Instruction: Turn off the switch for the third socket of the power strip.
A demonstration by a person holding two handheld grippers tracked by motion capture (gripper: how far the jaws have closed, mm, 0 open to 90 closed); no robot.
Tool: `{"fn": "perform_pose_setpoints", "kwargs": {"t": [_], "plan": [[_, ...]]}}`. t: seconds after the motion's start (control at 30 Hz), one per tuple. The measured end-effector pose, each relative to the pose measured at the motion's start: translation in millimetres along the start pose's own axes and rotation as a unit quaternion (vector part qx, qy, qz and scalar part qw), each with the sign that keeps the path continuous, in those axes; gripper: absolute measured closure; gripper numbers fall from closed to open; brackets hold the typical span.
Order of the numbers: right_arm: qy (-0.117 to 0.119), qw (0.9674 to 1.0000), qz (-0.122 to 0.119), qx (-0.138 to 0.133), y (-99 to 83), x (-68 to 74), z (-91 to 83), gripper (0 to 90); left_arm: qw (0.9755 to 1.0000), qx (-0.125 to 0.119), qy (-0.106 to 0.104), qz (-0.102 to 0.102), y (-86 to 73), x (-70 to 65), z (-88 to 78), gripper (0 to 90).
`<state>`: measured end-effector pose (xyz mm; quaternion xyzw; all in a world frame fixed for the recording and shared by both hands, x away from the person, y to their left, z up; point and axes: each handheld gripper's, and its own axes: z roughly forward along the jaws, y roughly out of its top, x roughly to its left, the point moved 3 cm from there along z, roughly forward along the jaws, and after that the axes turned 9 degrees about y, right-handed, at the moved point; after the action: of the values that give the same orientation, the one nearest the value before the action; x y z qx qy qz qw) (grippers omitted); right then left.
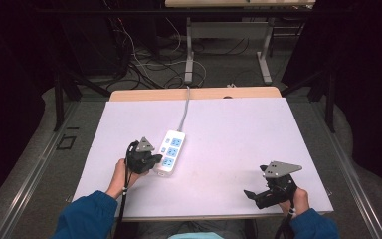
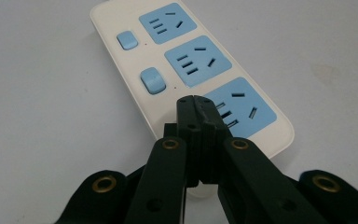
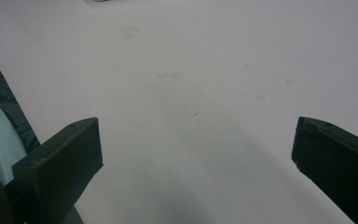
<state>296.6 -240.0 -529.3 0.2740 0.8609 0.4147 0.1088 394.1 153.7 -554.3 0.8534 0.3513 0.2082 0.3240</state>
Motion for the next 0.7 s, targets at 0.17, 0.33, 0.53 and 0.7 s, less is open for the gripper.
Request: {"fn": "perform_pose_setpoints", "kwargs": {"t": [0.17, 0.33, 0.53, 0.7], "plan": [[-0.002, 1.0, 0.001, 0.0, 0.0, 0.0, 0.1, 1.4, 1.0, 0.0, -0.001, -0.001, -0.3, -0.2, -0.1, 90.0], [-0.001, 1.0, 0.0, 0.0, 0.0, -0.1, 0.1, 1.4, 1.0, 0.0, 0.0, 0.001, -0.2, -0.3, -0.1, 90.0], [-0.001, 1.0, 0.0, 0.0, 0.0, 0.0, 0.0, 1.5, 1.0, -0.001, -0.001, 0.001, -0.2, -0.3, -0.1, 90.0], [-0.002, 1.0, -0.001, 0.0, 0.1, -0.1, -0.2, 1.5, 1.0, 0.0, 0.0, 0.003, -0.3, -0.2, -0.3, 90.0]]}}
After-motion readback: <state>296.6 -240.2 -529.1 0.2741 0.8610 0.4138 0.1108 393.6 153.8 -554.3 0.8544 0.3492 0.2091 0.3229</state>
